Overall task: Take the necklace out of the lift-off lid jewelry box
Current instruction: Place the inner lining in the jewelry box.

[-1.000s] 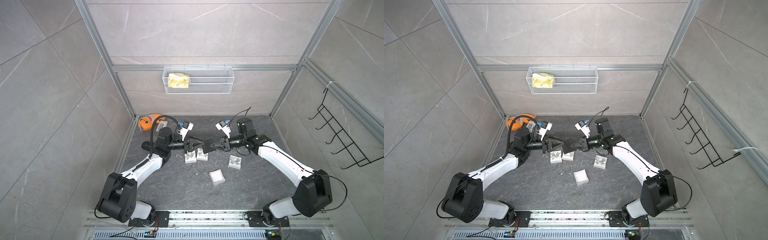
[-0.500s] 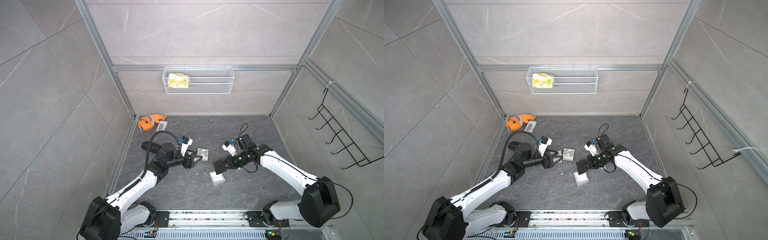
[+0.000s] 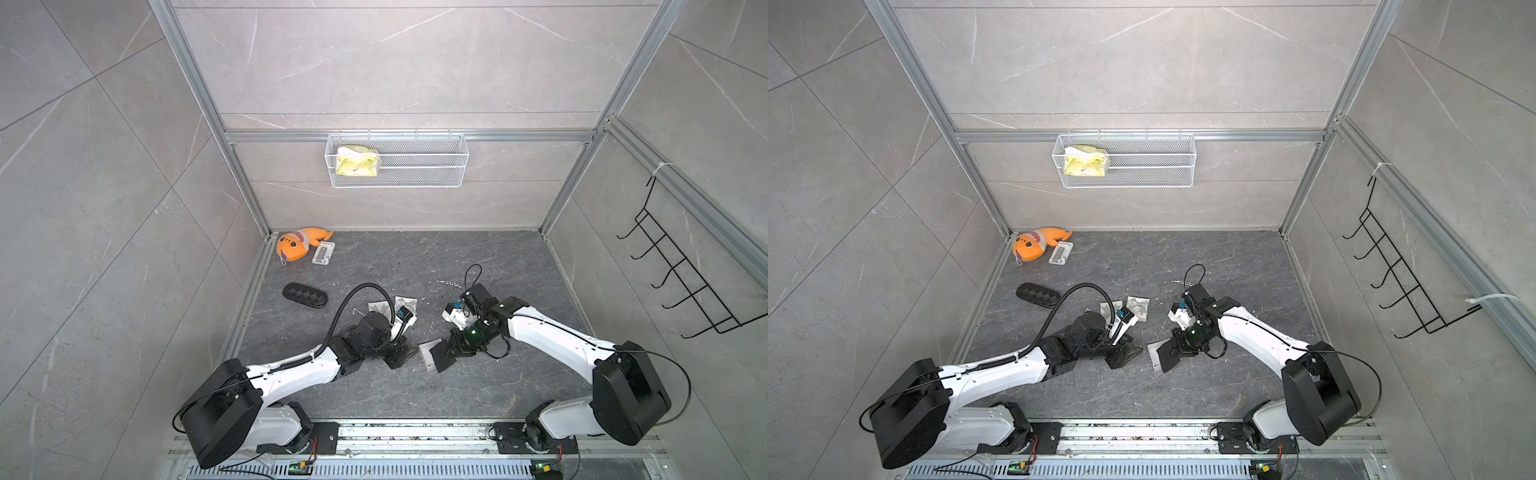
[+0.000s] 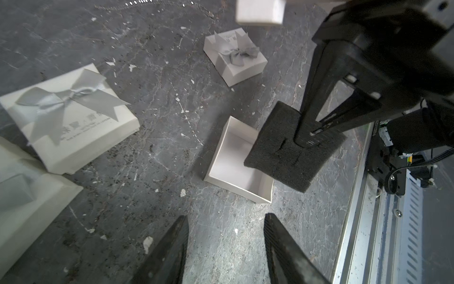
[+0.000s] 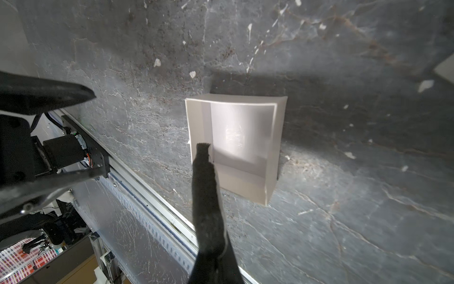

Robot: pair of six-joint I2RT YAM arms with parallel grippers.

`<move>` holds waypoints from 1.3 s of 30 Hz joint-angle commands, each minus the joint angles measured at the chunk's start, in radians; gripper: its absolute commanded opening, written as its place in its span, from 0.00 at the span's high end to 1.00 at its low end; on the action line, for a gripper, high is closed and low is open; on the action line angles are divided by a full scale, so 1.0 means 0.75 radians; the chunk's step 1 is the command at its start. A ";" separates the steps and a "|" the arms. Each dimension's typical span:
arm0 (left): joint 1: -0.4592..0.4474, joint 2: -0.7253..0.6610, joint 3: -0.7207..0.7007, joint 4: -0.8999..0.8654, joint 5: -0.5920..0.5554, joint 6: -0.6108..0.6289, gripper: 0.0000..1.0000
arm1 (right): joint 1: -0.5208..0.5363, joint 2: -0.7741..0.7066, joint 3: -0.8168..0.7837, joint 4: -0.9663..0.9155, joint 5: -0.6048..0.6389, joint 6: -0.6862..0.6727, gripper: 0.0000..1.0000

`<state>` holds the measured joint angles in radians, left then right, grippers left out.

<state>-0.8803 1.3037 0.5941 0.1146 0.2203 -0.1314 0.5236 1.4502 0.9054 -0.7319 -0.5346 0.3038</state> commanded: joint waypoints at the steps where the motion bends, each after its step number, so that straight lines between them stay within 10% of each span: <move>1: -0.028 0.024 0.003 0.044 -0.056 0.016 0.52 | 0.013 0.040 0.038 0.050 -0.009 0.030 1.00; 39: -0.084 0.394 -0.082 0.555 -0.111 -0.166 0.80 | 0.160 0.208 0.025 0.207 0.384 0.108 0.92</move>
<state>-0.9382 1.6100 0.5396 0.4534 0.1581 -0.2291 0.6281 1.5860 0.9329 -0.5632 -0.3351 0.3752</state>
